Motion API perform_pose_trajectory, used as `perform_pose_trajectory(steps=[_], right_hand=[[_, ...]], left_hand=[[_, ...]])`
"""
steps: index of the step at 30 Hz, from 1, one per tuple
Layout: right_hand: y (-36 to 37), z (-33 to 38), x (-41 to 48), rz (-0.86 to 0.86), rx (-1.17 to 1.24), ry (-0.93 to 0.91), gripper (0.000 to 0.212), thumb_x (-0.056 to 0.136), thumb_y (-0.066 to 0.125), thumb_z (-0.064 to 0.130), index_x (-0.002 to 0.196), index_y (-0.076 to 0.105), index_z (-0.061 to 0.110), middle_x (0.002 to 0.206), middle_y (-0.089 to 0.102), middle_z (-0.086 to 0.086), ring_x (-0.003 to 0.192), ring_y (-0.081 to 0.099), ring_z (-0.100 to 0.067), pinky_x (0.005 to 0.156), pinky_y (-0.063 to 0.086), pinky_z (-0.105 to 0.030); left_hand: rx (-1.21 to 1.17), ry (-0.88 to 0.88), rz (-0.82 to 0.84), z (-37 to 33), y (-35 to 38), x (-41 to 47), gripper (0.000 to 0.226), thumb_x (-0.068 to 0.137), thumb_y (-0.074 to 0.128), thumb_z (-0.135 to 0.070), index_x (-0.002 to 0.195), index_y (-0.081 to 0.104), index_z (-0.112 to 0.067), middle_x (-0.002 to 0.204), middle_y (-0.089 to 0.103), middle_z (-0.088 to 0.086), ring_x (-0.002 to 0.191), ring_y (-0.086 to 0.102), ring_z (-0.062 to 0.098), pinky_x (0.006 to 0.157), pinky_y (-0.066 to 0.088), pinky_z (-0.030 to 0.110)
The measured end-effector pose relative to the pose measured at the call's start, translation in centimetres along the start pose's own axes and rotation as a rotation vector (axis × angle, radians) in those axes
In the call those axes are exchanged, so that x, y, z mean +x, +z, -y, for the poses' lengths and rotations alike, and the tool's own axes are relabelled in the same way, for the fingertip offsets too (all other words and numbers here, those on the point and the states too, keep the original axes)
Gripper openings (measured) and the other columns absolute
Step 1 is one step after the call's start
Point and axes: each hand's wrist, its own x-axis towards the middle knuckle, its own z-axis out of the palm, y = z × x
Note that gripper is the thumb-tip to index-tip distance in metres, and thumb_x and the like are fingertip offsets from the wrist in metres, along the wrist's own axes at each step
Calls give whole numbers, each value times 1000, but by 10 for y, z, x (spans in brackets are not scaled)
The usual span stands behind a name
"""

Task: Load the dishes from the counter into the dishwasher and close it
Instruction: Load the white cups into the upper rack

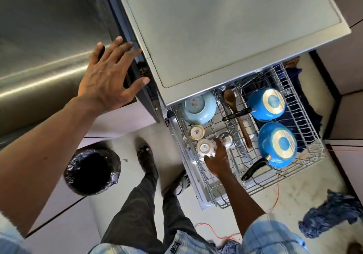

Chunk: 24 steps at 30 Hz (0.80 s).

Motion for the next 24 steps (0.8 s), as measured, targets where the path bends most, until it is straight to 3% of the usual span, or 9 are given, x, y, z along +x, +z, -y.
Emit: perform_pose_trajectory(steps=[3,6,9,14,17,21,24], right_hand=[[-15,20,-15,-187,48,-29,71,90,70,15,152,37,14,149,45,-14,130,53,-35,96,55,-57],[-36,68,-25,-392,114,-232,59,92,67,13,145,42,15,130,51,-2,108,59,-18,81,62,-48],[-58,135,-27,-466,152,-467,51,91,66,19,138,45,13,122,53,0,104,59,-19,76,59,-40],[-67,258,3,-379,250,-777,50,86,69,16,133,51,14,121,57,3,105,62,-15,77,49,-21],[-50,339,42,-279,191,-878,48,84,71,16,129,54,18,120,58,3,106,61,-16,72,52,-26],[-11,445,104,-181,-12,-938,48,85,73,24,129,57,17,119,57,-2,108,59,-18,92,53,-42],[22,514,139,-111,-153,-959,54,86,71,36,134,51,24,124,52,1,114,55,-15,96,52,-40]], left_hand=[[-54,-18,-45,0,-3,-1,71,101,33,-71,156,34,-26,166,34,6,160,17,24,129,14,52],[-112,-99,-125,-1,-9,-6,61,104,34,-62,151,41,-23,164,34,7,159,22,26,125,23,53],[-132,-234,-237,12,-19,-16,52,104,37,-56,145,45,-24,161,37,6,156,28,26,121,27,52],[-72,-444,-254,82,-38,-37,57,99,43,-56,142,47,-19,160,38,10,153,31,32,120,29,52],[-31,-610,-203,107,-42,-40,67,95,44,-59,144,48,-13,161,38,17,153,32,36,122,28,54],[8,-672,-167,114,-33,-36,72,96,45,-62,153,41,-17,167,31,14,157,25,32,126,21,56],[20,-693,-181,118,-28,-36,74,94,42,-64,153,41,-19,168,31,11,158,23,31,126,21,55]])
